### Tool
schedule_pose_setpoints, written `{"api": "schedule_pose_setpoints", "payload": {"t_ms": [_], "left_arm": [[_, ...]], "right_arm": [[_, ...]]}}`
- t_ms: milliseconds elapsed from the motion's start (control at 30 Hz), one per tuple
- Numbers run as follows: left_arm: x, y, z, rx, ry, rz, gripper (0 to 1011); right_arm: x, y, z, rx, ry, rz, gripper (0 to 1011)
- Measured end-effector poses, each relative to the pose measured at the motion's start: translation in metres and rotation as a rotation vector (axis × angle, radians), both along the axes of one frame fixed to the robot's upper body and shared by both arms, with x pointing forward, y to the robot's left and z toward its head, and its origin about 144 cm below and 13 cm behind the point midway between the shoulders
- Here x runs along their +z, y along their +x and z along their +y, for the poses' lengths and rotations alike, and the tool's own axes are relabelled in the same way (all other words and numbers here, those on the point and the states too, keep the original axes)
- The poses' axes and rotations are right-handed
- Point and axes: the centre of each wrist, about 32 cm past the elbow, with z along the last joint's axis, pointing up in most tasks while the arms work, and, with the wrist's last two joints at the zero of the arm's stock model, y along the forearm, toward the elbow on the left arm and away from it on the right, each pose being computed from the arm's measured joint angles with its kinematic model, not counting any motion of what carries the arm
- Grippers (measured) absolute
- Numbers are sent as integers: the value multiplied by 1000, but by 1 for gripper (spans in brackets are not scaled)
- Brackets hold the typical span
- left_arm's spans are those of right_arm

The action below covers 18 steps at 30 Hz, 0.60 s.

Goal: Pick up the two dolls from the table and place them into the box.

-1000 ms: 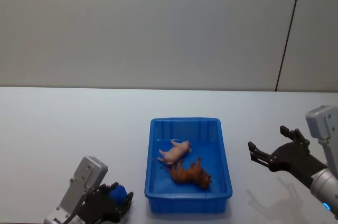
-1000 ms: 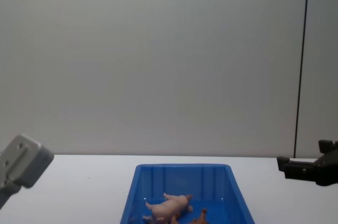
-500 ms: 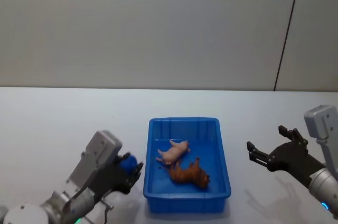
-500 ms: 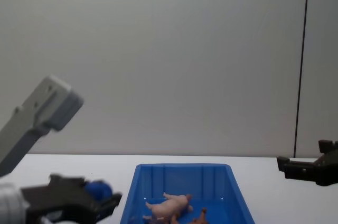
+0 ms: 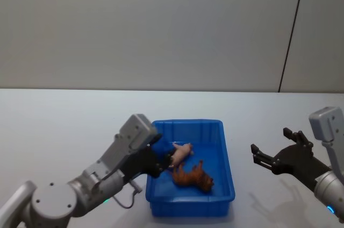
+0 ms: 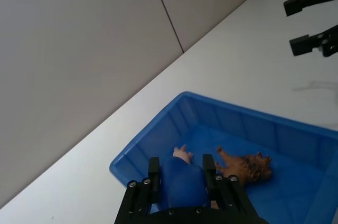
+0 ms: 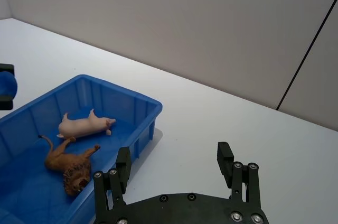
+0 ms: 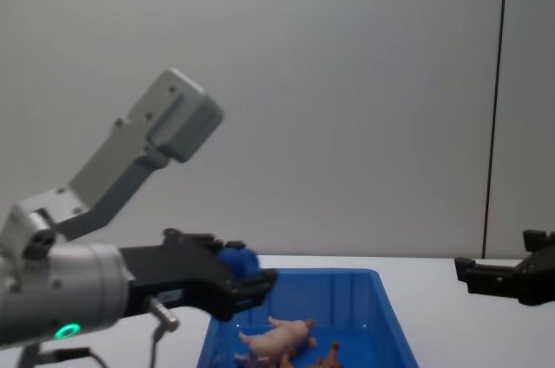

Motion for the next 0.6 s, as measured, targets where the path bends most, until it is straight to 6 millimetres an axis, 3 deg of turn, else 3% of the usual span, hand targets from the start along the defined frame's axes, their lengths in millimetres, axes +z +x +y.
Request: {"api": "schedule_pose_setpoints", "payload": {"t_ms": [400, 600], "left_arm": [[0, 9, -22, -66, -30, -43, 841], [1, 5, -25, -56, -46, -74, 989]], "right_arm": [[0, 0, 0, 0, 0, 0, 1001], [0, 0, 0, 0, 0, 0, 1001]]}}
